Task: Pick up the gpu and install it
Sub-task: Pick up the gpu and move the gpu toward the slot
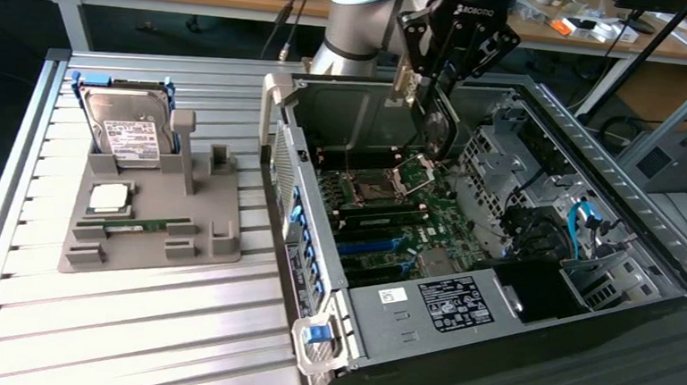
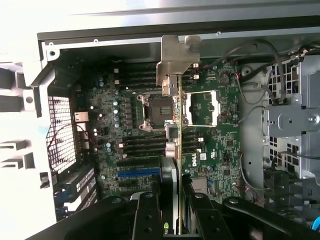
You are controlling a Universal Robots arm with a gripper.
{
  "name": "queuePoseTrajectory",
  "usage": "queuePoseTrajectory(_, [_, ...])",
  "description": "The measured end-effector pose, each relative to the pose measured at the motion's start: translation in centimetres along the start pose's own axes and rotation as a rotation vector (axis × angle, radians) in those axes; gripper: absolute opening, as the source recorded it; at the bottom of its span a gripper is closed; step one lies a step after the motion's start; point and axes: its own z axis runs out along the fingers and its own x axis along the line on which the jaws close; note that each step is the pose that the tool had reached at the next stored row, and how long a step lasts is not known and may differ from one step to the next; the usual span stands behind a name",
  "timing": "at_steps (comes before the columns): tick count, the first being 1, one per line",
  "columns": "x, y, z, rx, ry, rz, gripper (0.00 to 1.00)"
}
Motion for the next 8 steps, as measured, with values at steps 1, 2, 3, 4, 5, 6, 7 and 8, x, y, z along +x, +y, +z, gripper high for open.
queuePoseTrajectory(1, [-0.06,0.01,0.01,0.0001,0.0,0.0,0.27])
queuePoseTrajectory(2, [-0.14,0.01,0.04,0.0002,0.0,0.0,0.27])
queuePoseTrajectory(3, [-0.19,0.01,0.05,0.0003,0.0,0.0,0.27])
queuePoseTrajectory(4, [-0.28,0.02,0.07,0.0005,0.0,0.0,0.27])
queuePoseTrajectory(5, [-0.32,0.03,0.09,0.0005,0.0,0.0,0.27])
queuePoseTrajectory(6, [-0.36,0.03,0.1,0.0006,0.0,0.0,0.27])
queuePoseTrajectory(7, [-0.41,0.03,0.12,0.0006,0.0,0.0,0.27])
queuePoseTrajectory(8, [-0.48,0.04,0.14,0.0007,-0.0001,0.0,0.27])
